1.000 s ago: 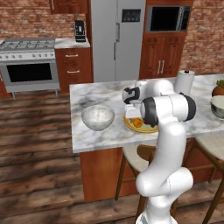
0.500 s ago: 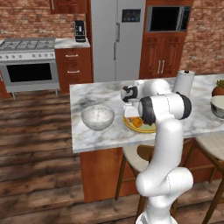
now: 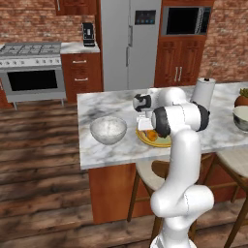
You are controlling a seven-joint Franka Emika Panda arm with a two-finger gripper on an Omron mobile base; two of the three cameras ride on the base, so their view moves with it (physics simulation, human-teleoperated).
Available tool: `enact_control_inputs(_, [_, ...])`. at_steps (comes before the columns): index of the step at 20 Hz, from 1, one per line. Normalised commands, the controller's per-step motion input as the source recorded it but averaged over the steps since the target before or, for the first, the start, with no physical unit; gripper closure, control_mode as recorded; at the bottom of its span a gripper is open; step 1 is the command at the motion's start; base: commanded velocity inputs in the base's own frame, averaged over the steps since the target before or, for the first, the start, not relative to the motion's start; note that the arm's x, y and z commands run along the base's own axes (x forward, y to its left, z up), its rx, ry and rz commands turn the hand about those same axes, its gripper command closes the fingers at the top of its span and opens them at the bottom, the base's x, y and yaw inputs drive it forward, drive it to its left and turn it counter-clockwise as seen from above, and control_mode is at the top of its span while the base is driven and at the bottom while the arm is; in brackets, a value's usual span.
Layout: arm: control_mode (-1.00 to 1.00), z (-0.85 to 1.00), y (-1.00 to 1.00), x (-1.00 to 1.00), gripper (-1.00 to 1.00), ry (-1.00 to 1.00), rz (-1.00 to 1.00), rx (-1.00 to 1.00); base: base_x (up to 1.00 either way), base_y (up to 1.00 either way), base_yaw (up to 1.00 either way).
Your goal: Take the fruits from the plate on the dining counter and place two fruits in each bowl.
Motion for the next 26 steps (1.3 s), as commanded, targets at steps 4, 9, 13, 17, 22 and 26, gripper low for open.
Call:
enact_control_inputs(4, [-1.0,-0.07,0.0,-0.64,1.0,-0.06,-0.02,0.0,0.0,0.0,0.0])
enact_control_inputs(9, [-1.0,0.51,0.13,-0.68,1.0,-0.32,-0.01,0.0,0.0,0.0,0.0])
enact_control_inputs(13, [-1.0,0.98,0.37,-0.48,1.0,-0.48,0.0,0.0,0.0,0.0,0.0])
enact_control_inputs(17, [-1.0,1.0,0.3,-0.1,1.0,-0.28,0.0,0.02,0.0,0.0,0.0])
enact_control_inputs(22, [-1.0,1.0,0.43,0.06,1.0,-0.22,0.0,0.03,0.0,0.0,0.0])
enact_control_inputs(26, [-1.0,0.71,0.69,0.11,1.0,-0.01,0.0,0.0,0.0,0.0,0.0])
